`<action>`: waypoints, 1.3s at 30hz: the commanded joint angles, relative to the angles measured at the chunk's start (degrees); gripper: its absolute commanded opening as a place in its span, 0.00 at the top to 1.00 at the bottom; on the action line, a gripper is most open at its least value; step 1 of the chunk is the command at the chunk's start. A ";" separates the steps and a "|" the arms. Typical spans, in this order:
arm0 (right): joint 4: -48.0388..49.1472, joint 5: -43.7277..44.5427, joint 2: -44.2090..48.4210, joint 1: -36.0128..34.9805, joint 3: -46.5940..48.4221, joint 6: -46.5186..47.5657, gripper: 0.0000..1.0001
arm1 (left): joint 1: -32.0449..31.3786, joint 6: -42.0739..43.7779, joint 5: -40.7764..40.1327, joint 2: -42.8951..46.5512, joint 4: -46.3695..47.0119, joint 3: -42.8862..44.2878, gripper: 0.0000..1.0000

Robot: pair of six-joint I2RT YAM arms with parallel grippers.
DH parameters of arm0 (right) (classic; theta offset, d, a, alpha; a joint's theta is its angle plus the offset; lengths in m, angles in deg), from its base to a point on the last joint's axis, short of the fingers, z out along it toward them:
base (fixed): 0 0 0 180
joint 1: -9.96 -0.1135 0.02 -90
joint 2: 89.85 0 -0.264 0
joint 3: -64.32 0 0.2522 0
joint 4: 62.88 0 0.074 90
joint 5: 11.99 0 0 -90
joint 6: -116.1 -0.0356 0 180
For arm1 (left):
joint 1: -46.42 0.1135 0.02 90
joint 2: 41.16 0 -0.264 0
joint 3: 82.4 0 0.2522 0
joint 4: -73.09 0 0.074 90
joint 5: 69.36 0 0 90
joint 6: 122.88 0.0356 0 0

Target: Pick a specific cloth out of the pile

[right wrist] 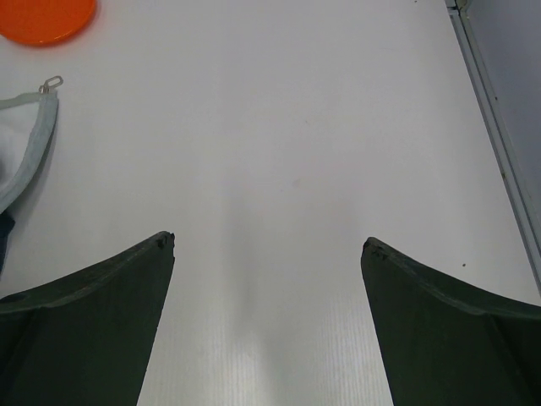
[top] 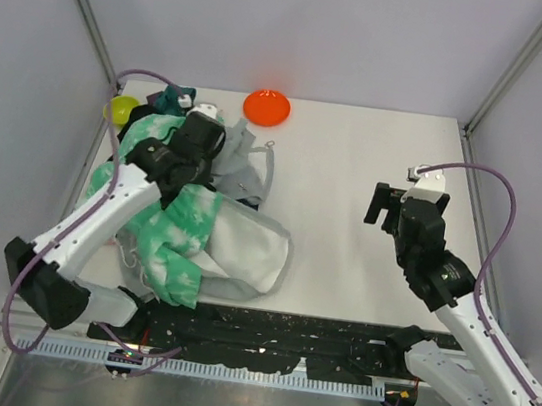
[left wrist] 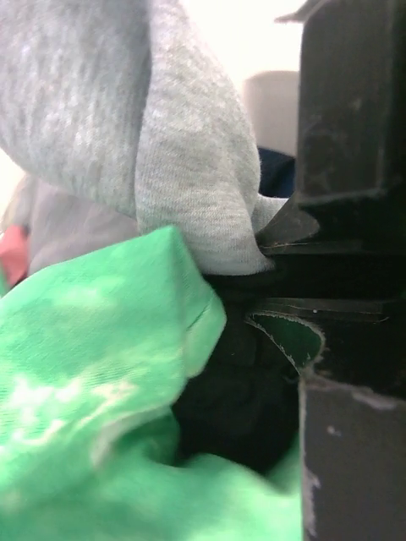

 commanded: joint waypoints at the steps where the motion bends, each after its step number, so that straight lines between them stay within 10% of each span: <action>1: 3.78 -2.56 -0.88 -0.12 -0.01 1.27 0.05 | 6.89 3.74 -12.57 9.30 -5.02 3.83 1.00; 10: 7.03 -12.66 -6.32 -0.12 0.87 -0.91 0.05 | 27.90 6.02 -5.99 22.50 -2.92 -0.12 1.00; 18: 26.45 -44.92 -21.50 -3.61 -0.98 -12.69 0.05 | 37.67 6.47 0.70 19.43 -2.57 0.67 1.00; 24: 26.10 -41.06 -37.41 -16.98 8.50 -9.35 0.05 | 38.64 6.38 2.28 19.43 -1.25 -0.12 1.00; 39: 28.83 -35.35 -63.80 -24.20 20.55 -8.21 0.05 | 38.99 3.93 0.80 18.46 -0.28 -1.18 1.00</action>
